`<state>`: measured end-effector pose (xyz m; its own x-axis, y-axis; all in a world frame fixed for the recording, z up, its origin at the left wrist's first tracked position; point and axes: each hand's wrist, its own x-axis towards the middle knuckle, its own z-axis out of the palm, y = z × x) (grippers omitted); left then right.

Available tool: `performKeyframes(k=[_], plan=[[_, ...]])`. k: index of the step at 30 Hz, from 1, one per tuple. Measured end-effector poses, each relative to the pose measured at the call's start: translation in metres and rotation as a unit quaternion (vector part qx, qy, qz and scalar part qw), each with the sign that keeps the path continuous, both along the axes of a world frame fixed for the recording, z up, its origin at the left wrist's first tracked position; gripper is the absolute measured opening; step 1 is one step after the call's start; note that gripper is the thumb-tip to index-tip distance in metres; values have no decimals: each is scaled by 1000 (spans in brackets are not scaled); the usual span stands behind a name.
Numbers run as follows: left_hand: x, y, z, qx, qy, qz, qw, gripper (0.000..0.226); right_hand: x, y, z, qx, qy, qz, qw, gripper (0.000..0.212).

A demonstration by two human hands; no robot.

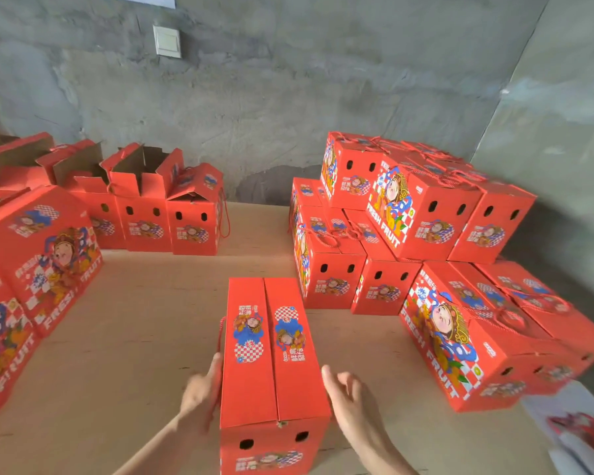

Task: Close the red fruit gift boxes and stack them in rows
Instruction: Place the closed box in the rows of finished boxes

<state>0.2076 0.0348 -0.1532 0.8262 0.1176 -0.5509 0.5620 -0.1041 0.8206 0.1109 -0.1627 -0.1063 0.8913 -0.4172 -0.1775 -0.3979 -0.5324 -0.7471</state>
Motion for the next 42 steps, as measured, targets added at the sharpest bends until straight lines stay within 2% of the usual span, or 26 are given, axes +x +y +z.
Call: performKeyframes(k=[2,3,4,6,9,12,13,15,17,20,22,23,24,25,27,29,30,32,34,39,42], plan=[[-3,2,-1,-84,51,16,995,45,8,-1,-5,104,97,-19,990,59],[-2,3,0,-120,56,43,990,36,15,1,-10,170,122,-28,977,60],[1,3,2,-149,58,78,984,28,21,4,-13,232,123,-38,964,57],[7,6,9,-189,60,135,971,27,36,11,-11,317,83,-69,942,49],[13,6,29,-229,19,173,958,31,58,18,11,295,-32,-110,948,36],[22,5,65,-268,-100,190,939,22,70,25,39,281,-90,-95,951,34],[24,4,78,-269,-149,173,936,24,72,27,49,271,-113,-78,953,28],[25,1,103,-217,-253,93,938,31,77,33,68,261,-156,-32,952,19],[20,-5,129,-129,-370,10,920,33,80,42,88,298,-158,43,940,18],[12,-14,162,-18,-514,-127,848,47,81,64,104,366,-98,162,911,18],[9,-12,170,102,-583,-202,780,47,80,72,109,404,-76,198,890,23],[9,-7,168,159,-615,-207,744,42,79,72,112,430,-67,205,877,24],[12,-1,163,197,-635,-183,724,36,79,69,114,459,-57,191,866,25],[13,6,156,221,-630,-140,731,29,80,64,117,482,-47,162,860,26],[15,18,137,253,-548,-65,794,22,84,55,124,504,-46,107,856,24],[14,25,108,264,-434,-101,855,22,89,54,131,476,-57,89,873,17],[11,27,91,265,-392,-156,867,23,92,57,135,442,-63,89,890,18],[-1,28,65,279,-374,-256,847,28,97,64,140,374,-79,89,920,21],[-9,30,53,258,-397,-286,833,31,102,70,145,333,-101,97,932,24],[1,35,61,225,-436,-249,835,38,114,84,160,286,-185,153,928,22],[11,34,59,225,-424,-243,843,43,120,86,163,270,-202,175,925,23]])
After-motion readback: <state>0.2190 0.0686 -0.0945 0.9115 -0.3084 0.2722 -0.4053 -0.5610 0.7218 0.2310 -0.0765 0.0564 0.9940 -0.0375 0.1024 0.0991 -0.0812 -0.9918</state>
